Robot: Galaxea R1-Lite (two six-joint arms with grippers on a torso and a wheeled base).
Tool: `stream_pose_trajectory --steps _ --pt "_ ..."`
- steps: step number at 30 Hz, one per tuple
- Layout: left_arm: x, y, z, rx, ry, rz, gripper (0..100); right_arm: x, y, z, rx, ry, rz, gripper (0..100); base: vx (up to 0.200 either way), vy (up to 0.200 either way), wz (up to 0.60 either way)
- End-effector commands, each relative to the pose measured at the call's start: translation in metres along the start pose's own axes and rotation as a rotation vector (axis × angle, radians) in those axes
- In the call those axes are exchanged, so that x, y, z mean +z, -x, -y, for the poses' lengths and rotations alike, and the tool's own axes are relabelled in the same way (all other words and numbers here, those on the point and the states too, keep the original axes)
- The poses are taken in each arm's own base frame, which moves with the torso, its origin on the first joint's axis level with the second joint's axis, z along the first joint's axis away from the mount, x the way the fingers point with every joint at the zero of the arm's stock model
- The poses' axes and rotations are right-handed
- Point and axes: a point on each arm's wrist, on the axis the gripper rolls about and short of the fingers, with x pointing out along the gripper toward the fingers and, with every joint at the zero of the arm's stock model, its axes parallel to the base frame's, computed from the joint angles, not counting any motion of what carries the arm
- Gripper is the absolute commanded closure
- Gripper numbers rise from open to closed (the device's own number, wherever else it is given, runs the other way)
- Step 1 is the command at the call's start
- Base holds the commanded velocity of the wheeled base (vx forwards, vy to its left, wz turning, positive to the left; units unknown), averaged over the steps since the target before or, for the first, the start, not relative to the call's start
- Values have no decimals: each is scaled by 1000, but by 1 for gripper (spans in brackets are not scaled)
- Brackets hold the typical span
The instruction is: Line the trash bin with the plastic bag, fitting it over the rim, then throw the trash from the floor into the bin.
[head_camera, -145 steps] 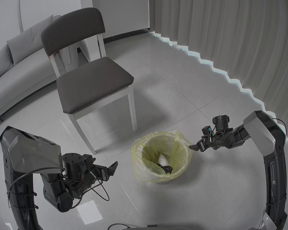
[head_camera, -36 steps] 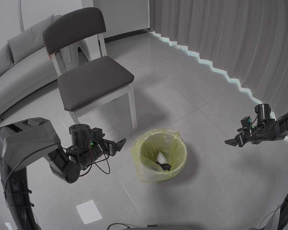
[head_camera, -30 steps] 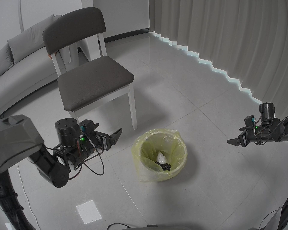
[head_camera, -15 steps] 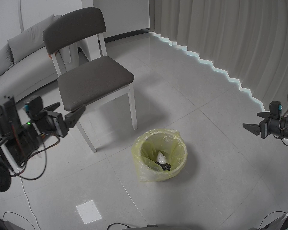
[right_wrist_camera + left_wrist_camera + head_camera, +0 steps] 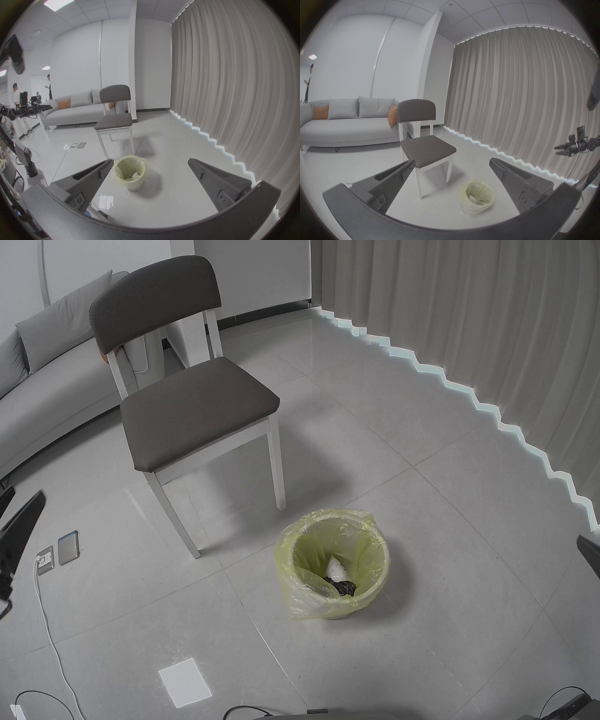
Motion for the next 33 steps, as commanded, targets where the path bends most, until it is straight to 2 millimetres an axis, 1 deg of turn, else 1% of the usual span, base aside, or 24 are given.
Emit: stream_pose_trajectory --steps 1,2,4,7,8,9,10,12,14,18,20,28,29,31,33 --pt "-69 112 7 62 60 131 0 -105 106 -53 103 -45 170 0 0 0 0" --pt "-70 111 6 96 64 137 0 -109 104 -53 103 -56 149 0 0 0 0" --pt "-71 111 5 113 61 141 0 -110 102 -53 112 -86 141 0 0 0 0" --pt "-84 106 3 132 52 95 0 -118 97 -54 170 -104 113 0 0 0 0" --pt "-93 104 1 142 52 65 0 -125 93 -55 223 -99 100 0 0 0 0" --pt "-97 103 1 150 50 52 0 -128 91 -55 249 -94 96 0 0 0 0" --pt "-107 100 -1 185 34 17 0 -134 86 -55 279 -79 98 0 0 0 0" --pt "-127 97 -5 253 -51 -57 0 -150 75 -54 278 -48 85 0 0 0 0" --pt "-144 94 -9 304 -98 -101 0 -155 70 -53 258 -19 123 0 0 0 0" --pt "-148 97 -8 385 2 -94 0 -155 66 -49 140 0 178 0 0 0 0" --pt "-150 102 -5 374 -31 -37 0 -156 66 -49 120 18 176 0 0 0 0" --pt "-149 102 -5 370 -54 -32 0 -156 66 -48 69 27 171 0 0 0 0" --pt "-149 102 -6 383 -48 -30 0 -156 66 -48 71 24 169 0 0 0 0" --pt "-148 103 -7 477 -24 -16 0 -156 66 -48 71 19 169 0 0 0 0" --pt "-148 103 -9 537 42 4 0 -156 66 -48 63 21 171 0 0 0 0"
